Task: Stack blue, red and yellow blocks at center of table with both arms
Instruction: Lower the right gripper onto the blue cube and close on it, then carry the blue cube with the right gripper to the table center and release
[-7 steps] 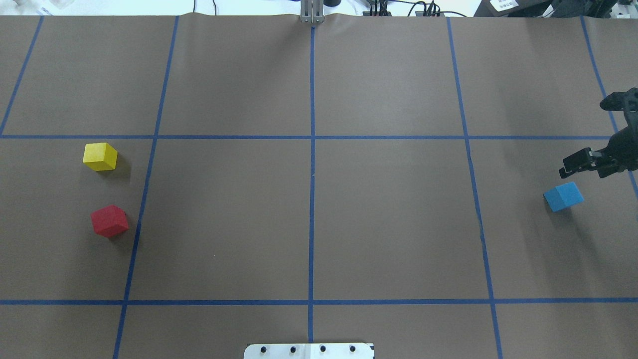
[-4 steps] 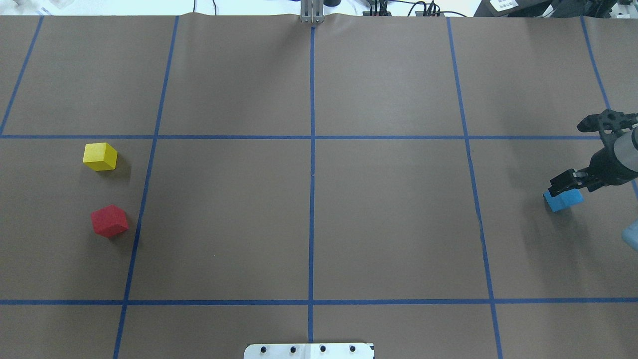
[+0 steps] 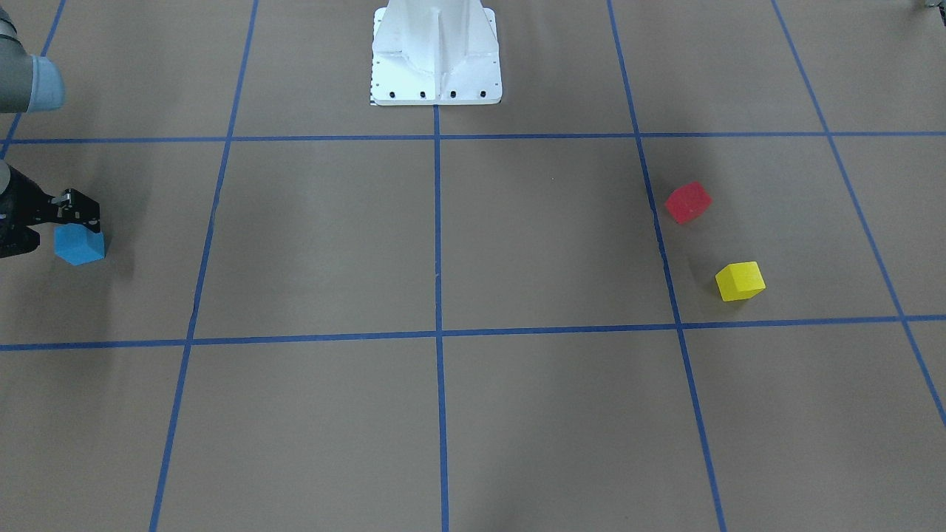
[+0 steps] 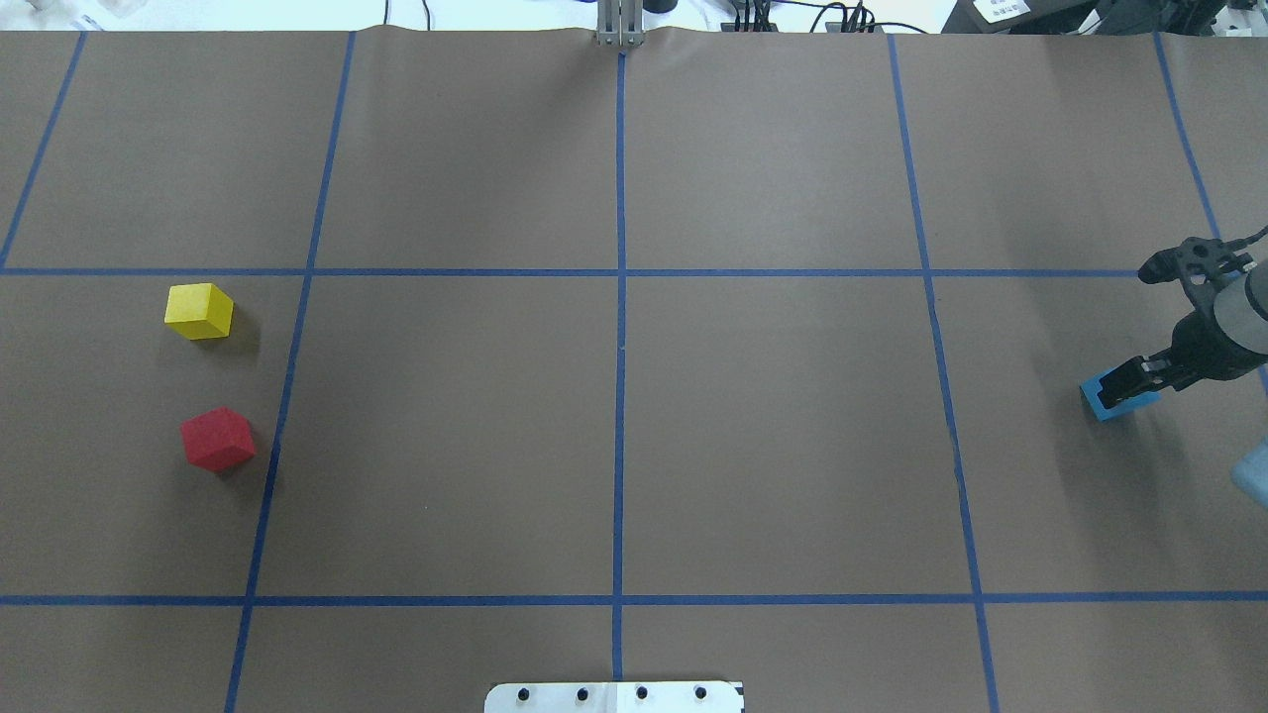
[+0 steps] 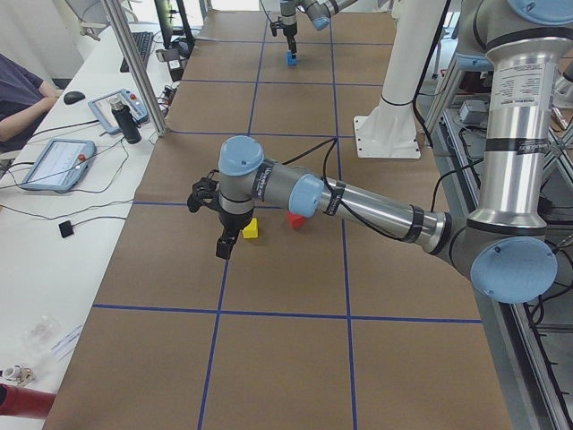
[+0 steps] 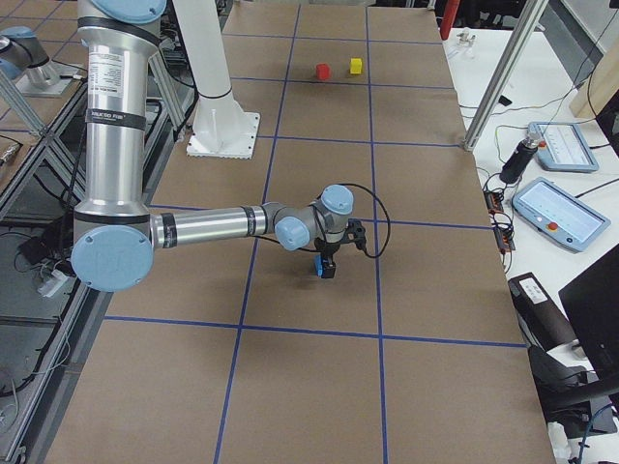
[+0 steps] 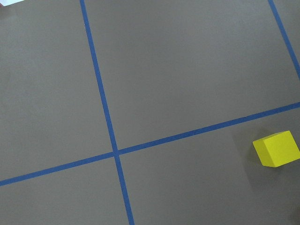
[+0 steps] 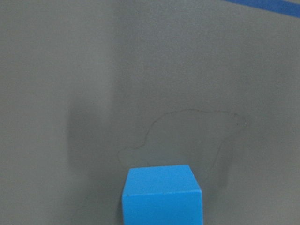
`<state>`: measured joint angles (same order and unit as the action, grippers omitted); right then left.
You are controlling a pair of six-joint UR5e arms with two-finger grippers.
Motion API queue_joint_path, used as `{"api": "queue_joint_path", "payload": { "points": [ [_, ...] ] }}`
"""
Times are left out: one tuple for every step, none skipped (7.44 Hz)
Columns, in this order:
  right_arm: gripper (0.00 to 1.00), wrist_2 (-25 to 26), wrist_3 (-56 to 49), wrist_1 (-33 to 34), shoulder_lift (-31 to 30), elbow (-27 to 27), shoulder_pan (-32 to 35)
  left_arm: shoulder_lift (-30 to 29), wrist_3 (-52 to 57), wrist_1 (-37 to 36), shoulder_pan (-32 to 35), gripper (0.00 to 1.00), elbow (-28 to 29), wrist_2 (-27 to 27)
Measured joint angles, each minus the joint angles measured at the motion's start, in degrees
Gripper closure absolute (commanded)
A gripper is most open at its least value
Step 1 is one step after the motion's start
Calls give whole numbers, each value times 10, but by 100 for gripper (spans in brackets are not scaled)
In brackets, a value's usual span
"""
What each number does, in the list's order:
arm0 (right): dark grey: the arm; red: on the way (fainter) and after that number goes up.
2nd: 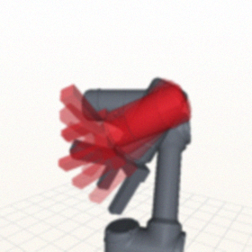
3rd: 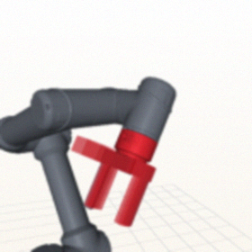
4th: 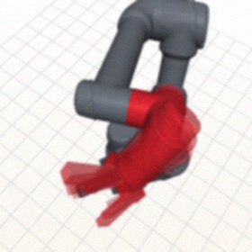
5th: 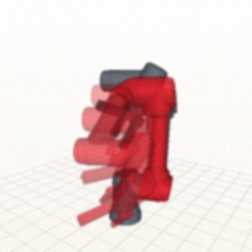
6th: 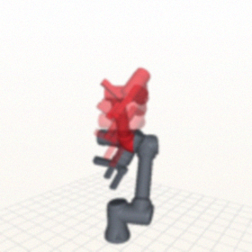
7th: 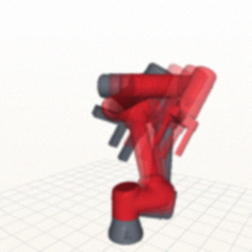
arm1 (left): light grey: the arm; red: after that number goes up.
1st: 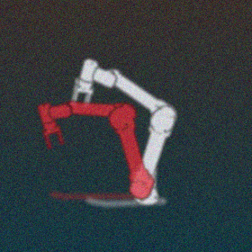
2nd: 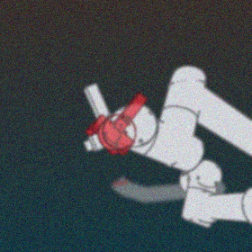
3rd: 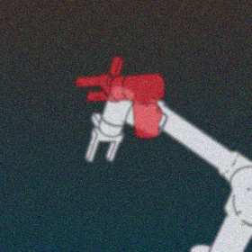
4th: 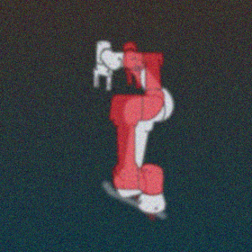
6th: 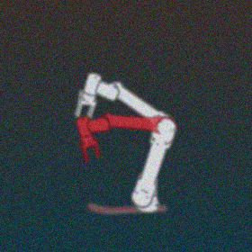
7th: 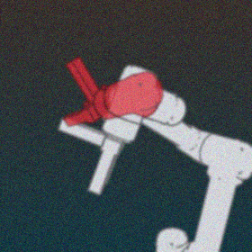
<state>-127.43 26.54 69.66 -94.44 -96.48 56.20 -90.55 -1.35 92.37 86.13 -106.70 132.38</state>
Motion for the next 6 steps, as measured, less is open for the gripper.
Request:
{"api": "queue_joint_path", "payload": {
  "points": [
    [100, -1, -3, 0, 4, 5, -1, 0, 0, 0, 0, 0, 0, 0],
    [100, -2, -4, -1, 7, 8, -1, 0, 1, 0, 0, 0, 0, 1],
    [100, -5, -5, -4, 10, 8, -1, 1, 1, 0, 0, 0, 0, 1],
    [100, -15, -5, -2, 20, 6, 5, 1, 1, 0, 0, 0, 0, 1],
    [100, -38, -4, 18, 48, 3, 19, 1, 1, 0, 0, 0, 0, 1],
    [100, -58, -2, 71, 98, -1, 31, 1, 2, 1, 0, 0, 0, 1]
  ]
}}
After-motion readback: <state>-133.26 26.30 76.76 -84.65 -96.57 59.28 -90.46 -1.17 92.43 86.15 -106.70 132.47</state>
